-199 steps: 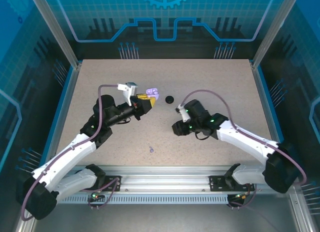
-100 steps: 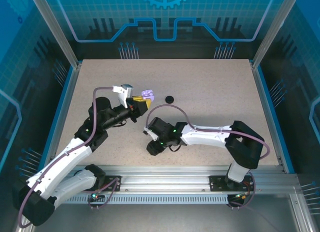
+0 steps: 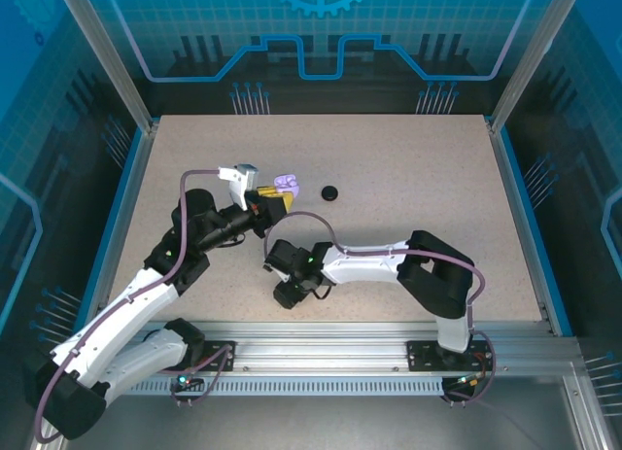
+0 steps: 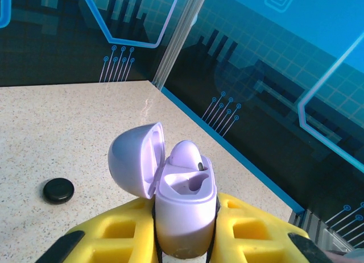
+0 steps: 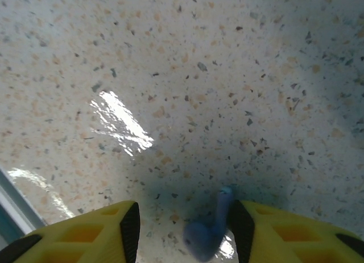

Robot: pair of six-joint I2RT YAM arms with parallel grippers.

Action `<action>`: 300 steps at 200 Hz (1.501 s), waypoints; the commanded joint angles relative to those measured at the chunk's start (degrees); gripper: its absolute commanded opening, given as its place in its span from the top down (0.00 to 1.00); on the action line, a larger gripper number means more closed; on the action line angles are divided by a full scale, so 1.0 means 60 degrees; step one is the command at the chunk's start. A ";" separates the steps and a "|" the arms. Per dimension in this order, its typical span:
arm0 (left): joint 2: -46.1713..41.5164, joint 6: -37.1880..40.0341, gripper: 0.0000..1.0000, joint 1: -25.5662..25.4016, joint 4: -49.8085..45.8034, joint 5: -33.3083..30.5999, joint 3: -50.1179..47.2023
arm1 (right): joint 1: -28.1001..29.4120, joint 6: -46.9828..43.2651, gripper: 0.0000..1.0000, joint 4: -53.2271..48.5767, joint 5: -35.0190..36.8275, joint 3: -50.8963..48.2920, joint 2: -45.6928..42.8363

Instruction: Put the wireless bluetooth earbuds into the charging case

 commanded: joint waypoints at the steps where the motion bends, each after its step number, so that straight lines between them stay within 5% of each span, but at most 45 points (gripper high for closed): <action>1: -0.0144 0.0223 1.00 0.0068 0.0074 -0.0126 -0.0116 | 0.0142 0.0052 0.51 -0.0780 0.0714 0.0352 0.0205; 63: -0.0143 0.0219 1.00 0.0074 0.0118 -0.0153 -0.0162 | 0.0042 0.0227 0.60 -0.1622 0.1894 0.0431 0.0392; 135: -0.0081 0.0276 1.00 0.0069 0.0074 -0.0170 -0.0070 | -0.1258 -0.0243 0.69 -0.1489 0.2034 -0.0285 0.0018; 186: -0.0055 0.0310 1.00 0.0074 0.0041 -0.0196 -0.0040 | -0.2062 -0.0979 0.69 -0.1449 0.2035 -0.0127 0.0154; 249: -0.0027 0.0293 1.00 0.0083 0.0029 -0.0192 -0.0031 | -0.3000 -0.1632 0.53 -0.1599 0.2014 -0.0182 -0.0045; 300: 0.0115 0.0249 1.00 0.0086 0.0096 -0.0193 -0.0059 | -0.3414 -0.2070 0.51 -0.1834 0.1608 -0.0157 -0.0629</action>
